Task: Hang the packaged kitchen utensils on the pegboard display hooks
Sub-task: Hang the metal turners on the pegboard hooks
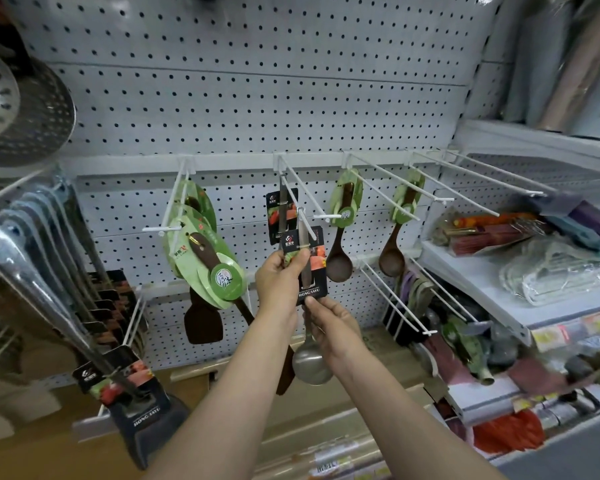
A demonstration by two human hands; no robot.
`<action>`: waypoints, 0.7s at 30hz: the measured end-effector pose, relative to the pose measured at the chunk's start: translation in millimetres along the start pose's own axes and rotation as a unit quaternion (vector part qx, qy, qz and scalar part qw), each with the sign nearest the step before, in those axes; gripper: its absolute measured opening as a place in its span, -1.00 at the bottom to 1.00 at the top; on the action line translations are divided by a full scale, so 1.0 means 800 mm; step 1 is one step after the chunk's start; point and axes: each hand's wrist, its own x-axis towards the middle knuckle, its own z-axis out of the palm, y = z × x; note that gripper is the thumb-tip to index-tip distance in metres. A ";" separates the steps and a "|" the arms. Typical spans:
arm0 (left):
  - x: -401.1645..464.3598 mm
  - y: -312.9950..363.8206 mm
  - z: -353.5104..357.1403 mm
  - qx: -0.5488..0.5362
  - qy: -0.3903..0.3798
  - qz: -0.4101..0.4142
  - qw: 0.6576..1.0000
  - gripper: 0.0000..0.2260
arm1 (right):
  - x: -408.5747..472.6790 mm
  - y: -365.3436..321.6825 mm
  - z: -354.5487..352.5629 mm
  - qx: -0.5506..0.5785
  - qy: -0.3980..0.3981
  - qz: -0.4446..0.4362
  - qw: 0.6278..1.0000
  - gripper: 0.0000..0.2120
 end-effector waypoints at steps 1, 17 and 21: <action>0.006 0.000 0.000 0.002 0.001 0.000 1.000 -0.96 | 0.005 -0.002 0.002 -0.005 0.000 -0.002 1.000 -0.82; -0.004 0.014 -0.023 0.059 -0.024 -0.018 0.998 -0.85 | 0.010 -0.010 0.015 -0.065 0.055 -0.022 0.996 -0.70; -0.052 0.022 -0.041 0.061 -0.013 -0.035 0.997 -0.58 | -0.039 -0.019 0.026 -0.089 0.036 -0.015 0.995 -0.70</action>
